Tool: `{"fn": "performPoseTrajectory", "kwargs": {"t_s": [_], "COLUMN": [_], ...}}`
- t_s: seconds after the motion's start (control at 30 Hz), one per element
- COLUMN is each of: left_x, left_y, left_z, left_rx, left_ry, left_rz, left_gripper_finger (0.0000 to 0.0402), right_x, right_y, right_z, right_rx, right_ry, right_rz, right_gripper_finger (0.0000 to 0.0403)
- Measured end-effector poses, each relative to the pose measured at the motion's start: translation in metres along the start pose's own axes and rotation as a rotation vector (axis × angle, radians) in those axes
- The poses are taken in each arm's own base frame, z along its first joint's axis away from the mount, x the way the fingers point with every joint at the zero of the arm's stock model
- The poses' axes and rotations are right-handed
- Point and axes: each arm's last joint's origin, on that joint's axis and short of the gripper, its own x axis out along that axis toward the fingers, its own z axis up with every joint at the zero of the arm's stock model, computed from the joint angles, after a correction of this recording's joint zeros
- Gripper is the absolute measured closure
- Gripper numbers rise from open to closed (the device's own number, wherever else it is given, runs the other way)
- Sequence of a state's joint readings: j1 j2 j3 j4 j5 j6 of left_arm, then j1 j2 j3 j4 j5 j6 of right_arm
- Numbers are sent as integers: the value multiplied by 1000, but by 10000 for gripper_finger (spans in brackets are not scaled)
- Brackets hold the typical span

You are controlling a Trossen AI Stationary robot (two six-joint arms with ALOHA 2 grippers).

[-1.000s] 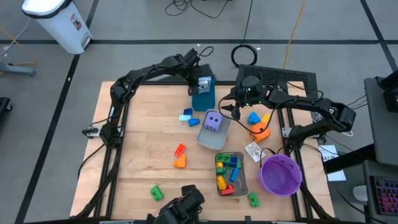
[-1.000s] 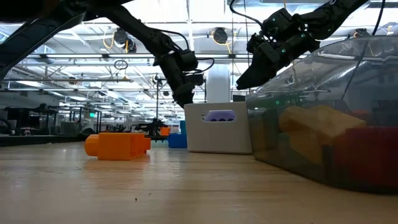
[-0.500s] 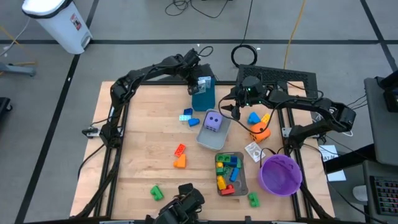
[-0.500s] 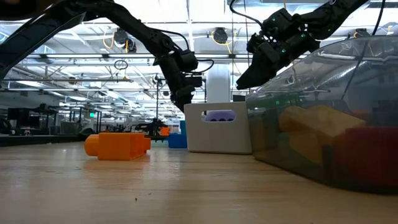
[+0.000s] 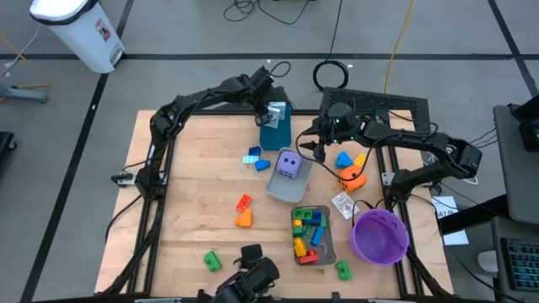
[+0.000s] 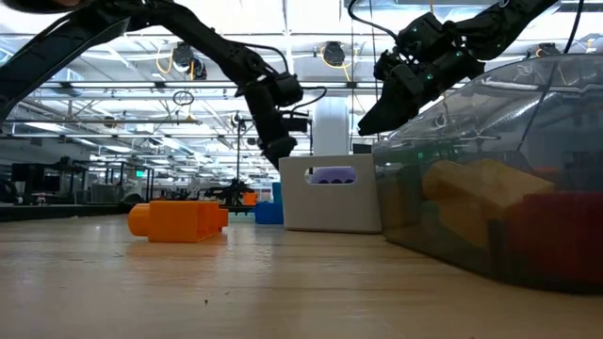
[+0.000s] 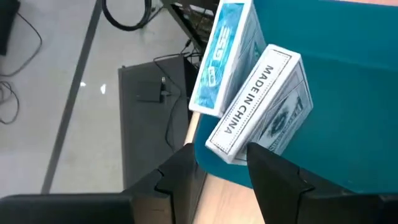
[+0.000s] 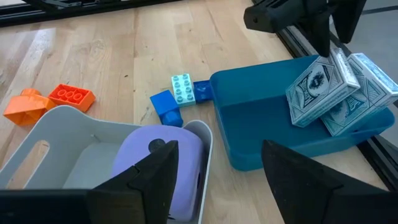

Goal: Pick & Place Toys
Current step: Put the black deck of cards into the blue bin, then put the blue game piece into the black bin

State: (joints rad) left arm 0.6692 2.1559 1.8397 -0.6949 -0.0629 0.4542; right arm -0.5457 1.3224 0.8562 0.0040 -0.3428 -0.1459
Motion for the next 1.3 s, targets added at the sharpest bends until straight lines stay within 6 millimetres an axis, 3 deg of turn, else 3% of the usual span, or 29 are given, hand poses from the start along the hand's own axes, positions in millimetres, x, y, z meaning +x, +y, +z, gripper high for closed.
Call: {"fn": "performPoseTrajectory", "kwargs": {"t_s": [0.17, 0.4, 0.53, 0.67, 0.8, 0.93, 1.03, 1.3], "left_x": [-19, -85, -136, -181, -208, -201, -182, -115], "left_y": [2, 17, 28, 35, 35, 22, 3, -78], "left_z": [7, 15, 2, -19, -43, -68, -84, -114], "left_rx": [86, 87, 15, -81, -170, -207, -207, -242], "left_ry": [-24, -128, -140, -167, -195, -221, -232, -313], "left_rz": [88, 210, 222, 116, -75, -249, -317, -412], "left_gripper_finger": [247, 247, 247, 247, 247, 247, 247, 247], "right_x": [0, 0, 0, 1, 2, 5, 7, 12], "right_y": [0, -1, -1, 2, 6, 15, 23, 47], "right_z": [0, 4, 3, 4, 4, 5, 6, 8], "right_rx": [0, -10, -10, -12, -17, -13, -9, 10], "right_ry": [-1, -36, -35, -34, -33, -32, -29, -30], "right_rz": [0, -5, -5, 3, 17, 46, 72, 150], "right_gripper_finger": [179, 179, 182, 182, 179, 179, 179, 183]}}
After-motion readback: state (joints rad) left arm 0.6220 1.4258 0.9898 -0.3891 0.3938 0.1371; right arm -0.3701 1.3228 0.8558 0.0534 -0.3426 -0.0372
